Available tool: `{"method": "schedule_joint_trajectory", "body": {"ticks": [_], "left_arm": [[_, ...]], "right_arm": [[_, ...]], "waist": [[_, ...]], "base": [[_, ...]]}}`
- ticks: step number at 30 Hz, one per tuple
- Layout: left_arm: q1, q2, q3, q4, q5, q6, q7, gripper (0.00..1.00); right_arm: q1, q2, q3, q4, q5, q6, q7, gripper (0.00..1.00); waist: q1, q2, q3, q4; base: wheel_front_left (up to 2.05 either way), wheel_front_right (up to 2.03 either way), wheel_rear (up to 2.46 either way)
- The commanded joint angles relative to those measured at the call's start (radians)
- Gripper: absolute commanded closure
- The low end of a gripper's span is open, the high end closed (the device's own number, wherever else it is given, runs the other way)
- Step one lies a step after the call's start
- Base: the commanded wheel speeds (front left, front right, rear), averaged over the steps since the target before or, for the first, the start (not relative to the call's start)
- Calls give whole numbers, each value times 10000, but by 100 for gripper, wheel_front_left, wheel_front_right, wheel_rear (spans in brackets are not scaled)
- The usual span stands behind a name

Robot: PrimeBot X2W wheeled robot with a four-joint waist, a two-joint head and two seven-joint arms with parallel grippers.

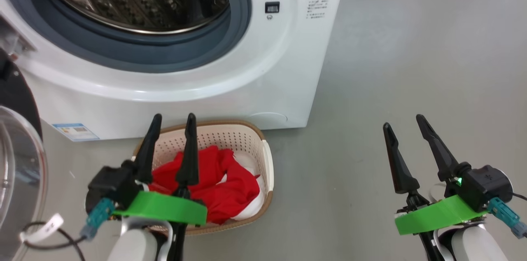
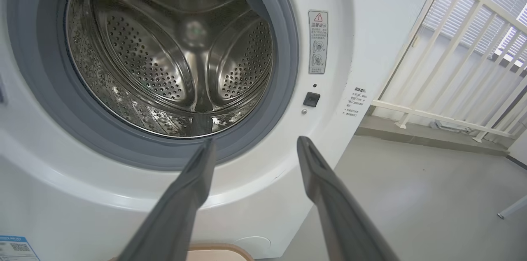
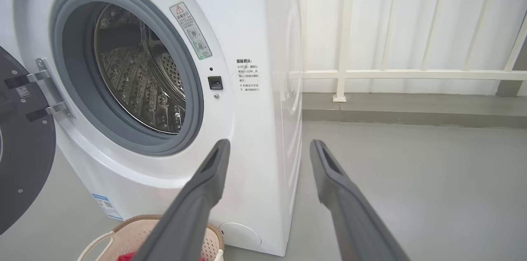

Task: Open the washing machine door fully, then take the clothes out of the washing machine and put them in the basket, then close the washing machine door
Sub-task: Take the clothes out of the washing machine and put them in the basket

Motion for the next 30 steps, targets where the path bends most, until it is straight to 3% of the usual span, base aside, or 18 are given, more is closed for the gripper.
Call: {"method": "schedule_joint_trajectory", "body": {"ticks": [1, 11, 20, 30], "left_arm": [[238, 199, 379, -508, 314, 59, -78, 0], [1561, 199, 701, -1578, 1335, 200, -78, 0], [2738, 199, 972, -1741, 1178, 319, -78, 0], [3270, 244, 1043, -2105, 1269, 374, -78, 0]], "right_arm": [[98, 3, 134, -323, -106, 63, -65, 0], [753, 3, -235, -575, -402, 63, -65, 0], [1528, 3, -614, -734, -530, 63, -65, 0], [1910, 3, -697, -919, -517, 63, -65, 0]], "waist": [[0, 0, -258, 76], [0, 0, -1074, 189], [0, 0, -1963, 211], [0, 0, -2130, 200]], "base": [[0, 0, 0], [0, 0, 0], [0, 0, 0], [0, 0, 0]]}}
